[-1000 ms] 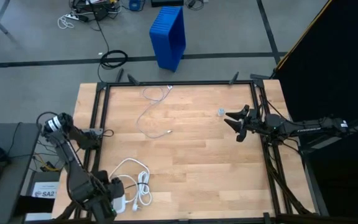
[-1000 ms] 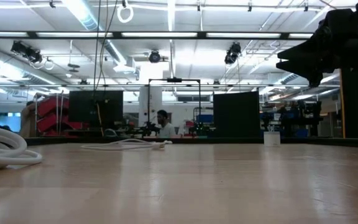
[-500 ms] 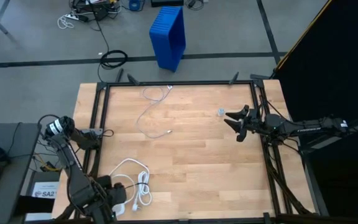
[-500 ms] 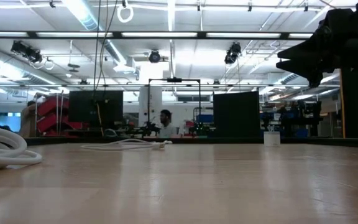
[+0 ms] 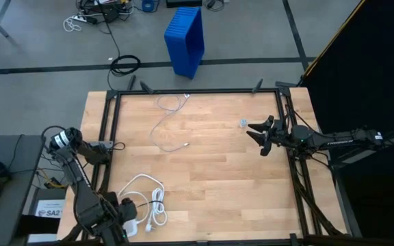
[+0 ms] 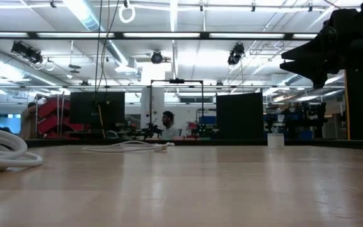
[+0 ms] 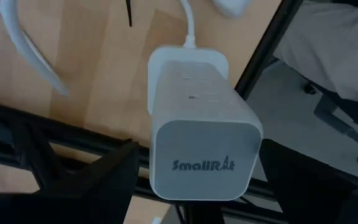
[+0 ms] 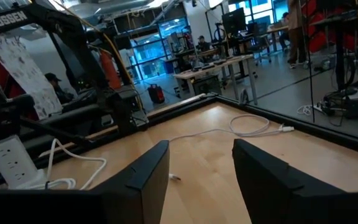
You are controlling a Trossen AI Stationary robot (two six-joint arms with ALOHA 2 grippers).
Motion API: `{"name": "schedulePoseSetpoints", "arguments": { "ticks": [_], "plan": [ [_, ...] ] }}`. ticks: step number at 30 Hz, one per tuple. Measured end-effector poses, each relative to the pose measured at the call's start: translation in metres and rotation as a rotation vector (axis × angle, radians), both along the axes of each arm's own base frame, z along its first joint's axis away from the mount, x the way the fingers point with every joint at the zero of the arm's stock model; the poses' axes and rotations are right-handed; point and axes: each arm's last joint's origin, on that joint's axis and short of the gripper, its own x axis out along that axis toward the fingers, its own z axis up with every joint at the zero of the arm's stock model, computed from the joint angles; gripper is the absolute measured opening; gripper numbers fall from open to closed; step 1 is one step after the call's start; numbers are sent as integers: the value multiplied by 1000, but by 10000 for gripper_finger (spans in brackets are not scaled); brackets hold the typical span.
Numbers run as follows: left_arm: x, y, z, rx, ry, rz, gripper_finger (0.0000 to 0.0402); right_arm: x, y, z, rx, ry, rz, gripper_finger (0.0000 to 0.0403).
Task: Plug in charger
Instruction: Prepare the white outlet extension
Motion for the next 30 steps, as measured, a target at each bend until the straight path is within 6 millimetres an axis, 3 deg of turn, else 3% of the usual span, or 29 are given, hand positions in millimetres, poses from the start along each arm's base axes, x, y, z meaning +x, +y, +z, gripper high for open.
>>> {"name": "schedulePoseSetpoints", "arguments": {
  "ticks": [11,15,21,25,30],
  "plan": [
    [-5,-4,-41,-50,57,-25,309,0,0,0,5,-2,0,175],
    [-6,-3,-42,-48,58,-58,278,0,0,0,14,-5,1,178],
    [-7,-3,-42,-61,70,-123,277,0,0,0,15,-5,1,181],
    [-11,6,-32,18,136,-163,277,0,0,0,32,-12,2,175],
    [-8,24,12,153,81,-194,277,0,0,0,37,-13,1,165]
  ]
}}
